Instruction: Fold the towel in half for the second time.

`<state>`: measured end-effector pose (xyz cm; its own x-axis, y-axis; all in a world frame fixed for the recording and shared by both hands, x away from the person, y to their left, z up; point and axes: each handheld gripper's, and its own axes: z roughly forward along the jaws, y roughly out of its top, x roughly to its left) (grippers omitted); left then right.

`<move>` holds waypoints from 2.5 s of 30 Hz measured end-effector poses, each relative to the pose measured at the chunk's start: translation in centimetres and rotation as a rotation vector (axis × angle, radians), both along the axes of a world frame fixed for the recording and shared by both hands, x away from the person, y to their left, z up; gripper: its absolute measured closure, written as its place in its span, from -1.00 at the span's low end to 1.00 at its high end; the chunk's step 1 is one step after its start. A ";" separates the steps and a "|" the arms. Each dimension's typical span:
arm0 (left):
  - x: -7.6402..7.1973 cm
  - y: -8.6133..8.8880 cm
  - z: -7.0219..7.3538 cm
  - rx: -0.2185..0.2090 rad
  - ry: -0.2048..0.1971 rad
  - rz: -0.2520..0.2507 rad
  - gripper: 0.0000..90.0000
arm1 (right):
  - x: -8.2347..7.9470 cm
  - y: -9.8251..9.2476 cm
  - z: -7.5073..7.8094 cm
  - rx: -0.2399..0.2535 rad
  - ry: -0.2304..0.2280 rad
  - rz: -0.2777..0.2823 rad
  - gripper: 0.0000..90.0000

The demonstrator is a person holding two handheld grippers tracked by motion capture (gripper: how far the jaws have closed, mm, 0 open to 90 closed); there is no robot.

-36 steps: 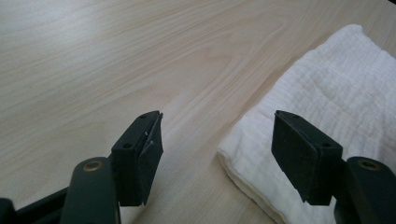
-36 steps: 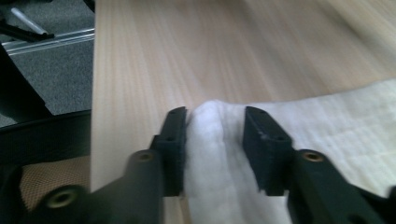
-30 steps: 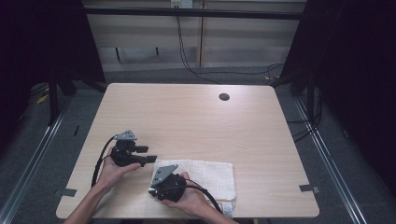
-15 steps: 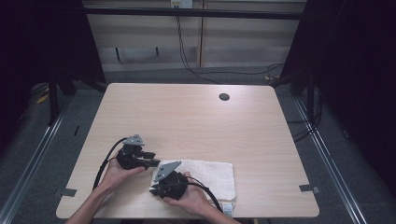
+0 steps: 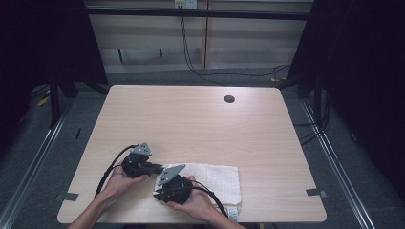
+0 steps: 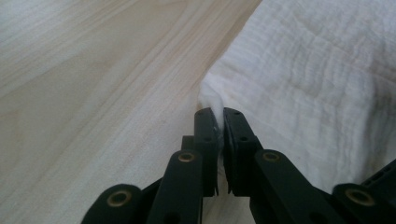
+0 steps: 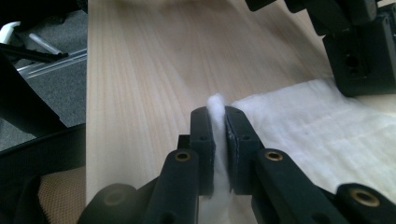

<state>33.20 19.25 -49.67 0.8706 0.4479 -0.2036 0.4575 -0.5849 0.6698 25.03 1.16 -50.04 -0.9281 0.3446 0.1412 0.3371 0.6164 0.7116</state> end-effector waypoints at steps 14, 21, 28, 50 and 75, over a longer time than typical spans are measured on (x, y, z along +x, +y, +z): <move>-0.2 1.0 1.4 -0.102 0.016 0.037 0.92 | -0.4 -0.3 1.3 0.039 -0.010 -0.005 0.88; -0.2 1.5 1.9 -0.136 0.022 0.051 0.92 | -0.5 -0.5 2.1 0.088 0.004 -0.029 0.88; -0.2 2.9 3.6 -0.192 0.012 0.089 0.92 | -0.5 -0.3 4.1 0.142 -0.007 -0.036 0.88; 0.7 -0.9 5.7 -0.224 0.037 0.040 0.92 | -1.5 -3.9 6.3 0.223 -0.036 -0.101 0.88; 0.6 -11.1 3.4 -0.155 0.079 -0.060 0.88 | -4.3 -12.9 4.4 0.176 -0.007 -0.283 0.83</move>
<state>33.79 8.11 -46.23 0.8733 0.3540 -0.3346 0.4796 -0.5052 0.7174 20.69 -11.75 -45.62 -0.8000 0.5602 0.2149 0.4720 0.3665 0.8018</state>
